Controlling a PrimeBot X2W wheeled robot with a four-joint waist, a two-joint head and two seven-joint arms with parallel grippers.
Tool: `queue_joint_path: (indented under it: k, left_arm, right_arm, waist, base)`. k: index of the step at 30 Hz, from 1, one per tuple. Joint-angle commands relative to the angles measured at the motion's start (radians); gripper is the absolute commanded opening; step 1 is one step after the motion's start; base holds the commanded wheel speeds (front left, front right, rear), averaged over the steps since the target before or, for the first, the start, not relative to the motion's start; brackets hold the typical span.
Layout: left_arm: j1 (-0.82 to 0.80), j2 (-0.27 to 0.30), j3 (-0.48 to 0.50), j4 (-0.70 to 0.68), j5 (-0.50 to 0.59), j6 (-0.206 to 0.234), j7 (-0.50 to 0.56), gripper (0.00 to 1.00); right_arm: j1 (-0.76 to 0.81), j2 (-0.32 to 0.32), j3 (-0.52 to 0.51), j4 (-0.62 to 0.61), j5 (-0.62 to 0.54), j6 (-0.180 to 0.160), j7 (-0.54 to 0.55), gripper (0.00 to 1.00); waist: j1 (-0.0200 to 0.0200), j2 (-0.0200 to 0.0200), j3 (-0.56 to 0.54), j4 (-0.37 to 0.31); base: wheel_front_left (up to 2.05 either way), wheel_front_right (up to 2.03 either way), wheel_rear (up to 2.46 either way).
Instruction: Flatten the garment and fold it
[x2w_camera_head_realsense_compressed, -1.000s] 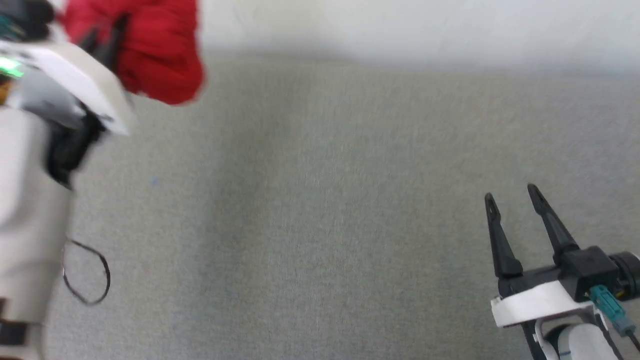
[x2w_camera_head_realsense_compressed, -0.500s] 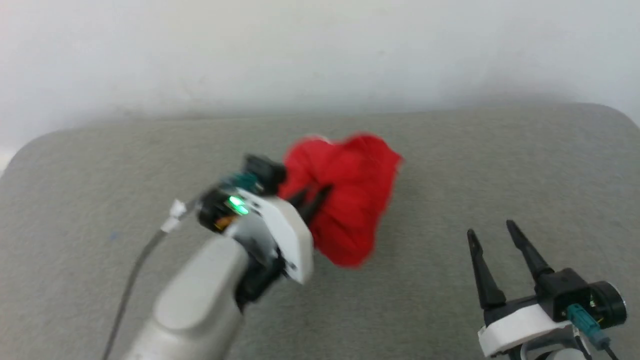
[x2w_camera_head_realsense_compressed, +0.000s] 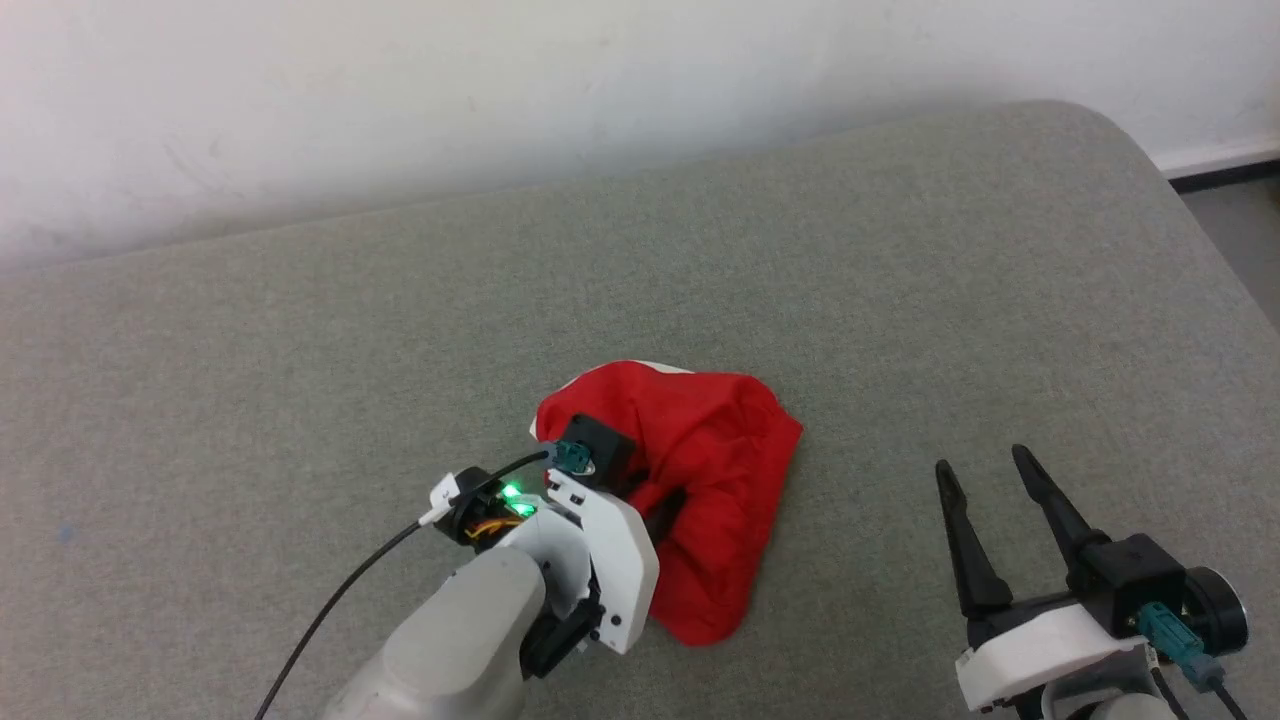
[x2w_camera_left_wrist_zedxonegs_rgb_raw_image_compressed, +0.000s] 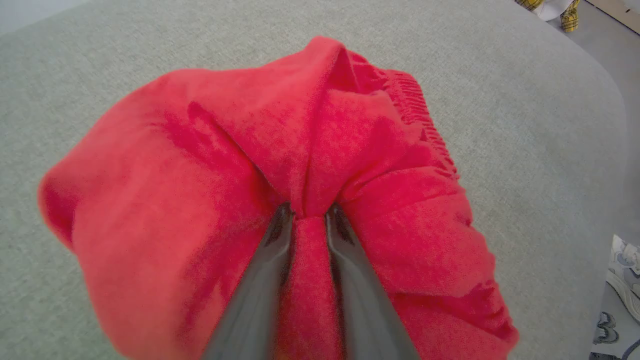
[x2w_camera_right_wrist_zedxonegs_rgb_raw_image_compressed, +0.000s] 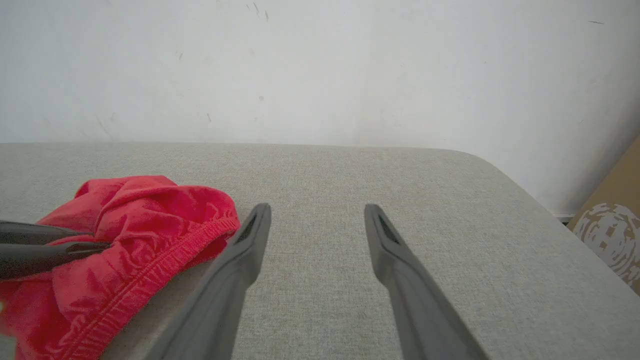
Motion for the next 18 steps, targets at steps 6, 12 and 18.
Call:
queue_joint_path:
  k: [6, 12, 18]
  left_arm:
    - [-0.015, -0.015, 0.001, 0.033, 0.002, -0.003, -0.073, 1.0]
    - [0.007, 0.004, 0.027, -0.013, -0.02, 0.004, -0.127, 1.0]
    - [0.076, 0.08, 0.12, -0.144, -0.055, 0.074, -0.234, 1.0]
  right_arm:
    - [-0.009, 0.003, -0.009, 0.026, -0.006, -0.002, -0.012, 1.0]
    - [0.012, 0.003, -0.039, 0.024, -0.029, -0.002, -0.004, 1.0]
    - [0.045, 0.003, -0.064, 0.004, -0.042, -0.002, 0.016, 1.0]
  waist:
    - [-0.0001, -0.0002, -0.039, 0.037]
    - [-0.0001, -0.0002, -0.116, 0.101]
    - [-0.0001, -0.0002, -0.186, 0.164]
  base:
    - [0.0, 0.0, 0.0]
    - [0.0, 0.0, 0.0]
    - [0.0, 0.0, 0.0]
